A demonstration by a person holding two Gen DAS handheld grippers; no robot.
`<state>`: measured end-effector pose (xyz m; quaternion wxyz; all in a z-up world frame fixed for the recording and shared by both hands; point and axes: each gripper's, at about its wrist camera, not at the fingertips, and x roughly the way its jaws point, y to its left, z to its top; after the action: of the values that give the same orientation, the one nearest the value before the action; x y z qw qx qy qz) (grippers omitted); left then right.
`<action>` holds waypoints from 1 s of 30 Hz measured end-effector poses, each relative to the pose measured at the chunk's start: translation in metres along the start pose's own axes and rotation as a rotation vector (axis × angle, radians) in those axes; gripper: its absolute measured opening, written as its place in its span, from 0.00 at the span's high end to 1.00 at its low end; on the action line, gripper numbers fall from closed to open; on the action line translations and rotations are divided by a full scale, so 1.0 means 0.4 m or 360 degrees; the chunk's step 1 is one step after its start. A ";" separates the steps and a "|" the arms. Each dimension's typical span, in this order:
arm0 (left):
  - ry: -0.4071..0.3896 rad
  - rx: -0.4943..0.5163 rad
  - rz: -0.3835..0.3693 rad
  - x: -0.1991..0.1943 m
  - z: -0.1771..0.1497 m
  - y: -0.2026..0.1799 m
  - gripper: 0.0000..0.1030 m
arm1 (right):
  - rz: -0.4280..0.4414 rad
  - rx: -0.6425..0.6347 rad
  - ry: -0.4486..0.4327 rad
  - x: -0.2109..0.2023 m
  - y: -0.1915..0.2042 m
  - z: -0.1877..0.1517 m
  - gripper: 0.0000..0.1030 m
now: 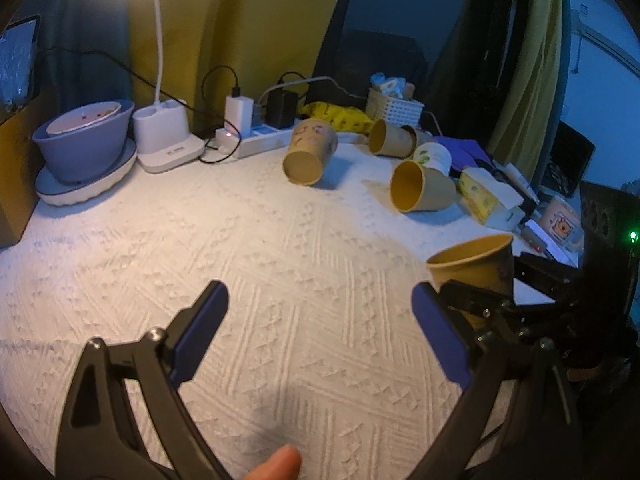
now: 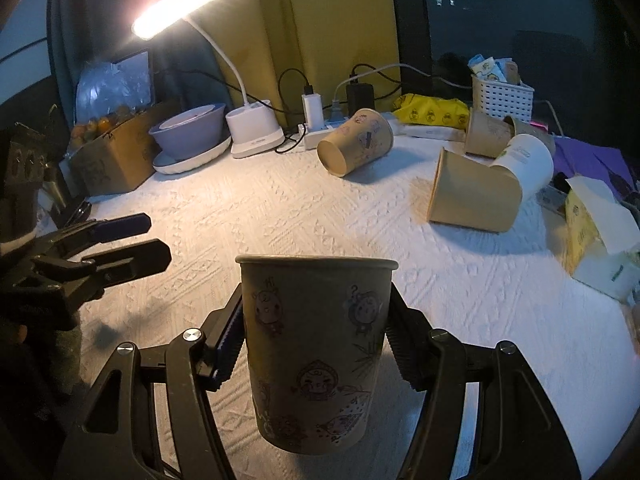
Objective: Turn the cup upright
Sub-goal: 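Lower the upright cup onto the table with the right gripper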
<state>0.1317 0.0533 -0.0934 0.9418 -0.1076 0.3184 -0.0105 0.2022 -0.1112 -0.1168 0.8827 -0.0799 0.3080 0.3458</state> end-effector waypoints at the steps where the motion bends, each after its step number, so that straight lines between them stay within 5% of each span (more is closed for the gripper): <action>1: -0.0002 0.0000 0.0000 -0.002 -0.002 0.000 0.09 | -0.0008 0.0000 -0.0004 -0.004 0.001 -0.004 0.36; 30: -0.0070 0.0075 -0.0150 -0.066 -0.064 -0.030 0.09 | -0.0188 0.0011 -0.0037 -0.094 0.035 -0.103 0.34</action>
<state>0.0958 0.0388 -0.0951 0.9492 -0.1006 0.2919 -0.0601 0.1514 -0.1363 -0.1260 0.9053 -0.0907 0.2937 0.2930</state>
